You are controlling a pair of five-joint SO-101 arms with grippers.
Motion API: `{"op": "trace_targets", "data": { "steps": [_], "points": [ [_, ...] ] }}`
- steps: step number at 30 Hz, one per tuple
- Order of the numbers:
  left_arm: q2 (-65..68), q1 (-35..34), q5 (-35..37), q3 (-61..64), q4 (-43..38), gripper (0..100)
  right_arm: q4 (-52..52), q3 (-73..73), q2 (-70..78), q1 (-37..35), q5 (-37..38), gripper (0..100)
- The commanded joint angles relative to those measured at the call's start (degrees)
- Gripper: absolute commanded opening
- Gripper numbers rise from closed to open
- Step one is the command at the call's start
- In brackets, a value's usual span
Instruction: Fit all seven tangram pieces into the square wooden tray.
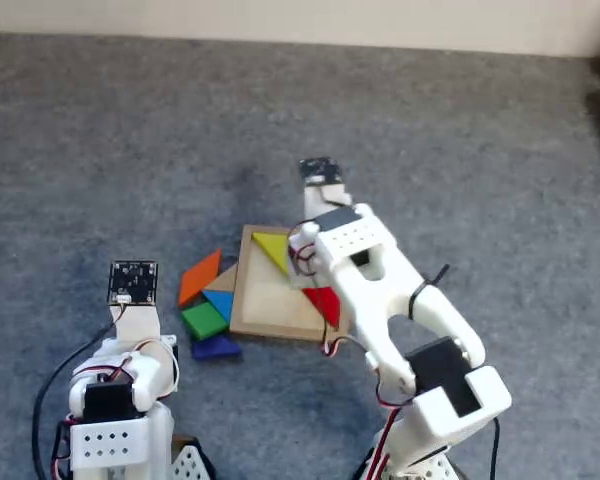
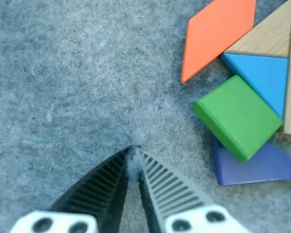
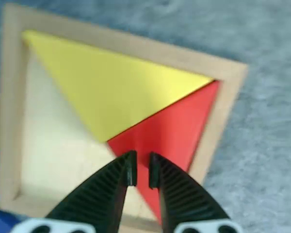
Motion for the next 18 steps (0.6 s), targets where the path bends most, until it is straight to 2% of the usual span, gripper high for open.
{"op": "trace_targets", "data": {
  "steps": [1, 7, 11, 18],
  "points": [
    [-0.8, -0.4, -0.2, 0.0, 0.3, 1, -1.0, -2.7, -0.1, 3.5, 0.7, 6.3],
    [-0.8, -0.4, -0.2, 0.0, 0.3, 1, -0.7, -2.5, -3.5, 3.3, 0.8, 6.3],
    [-0.8, -0.4, -0.2, 0.0, 0.3, 1, -0.6, -1.5, -13.1, 3.6, 0.8, 6.2],
    [-0.8, -0.4, -0.2, 0.0, 0.3, 1, -1.0, 10.4, -31.7, 6.6, 0.8, 6.2]
  ]
}}
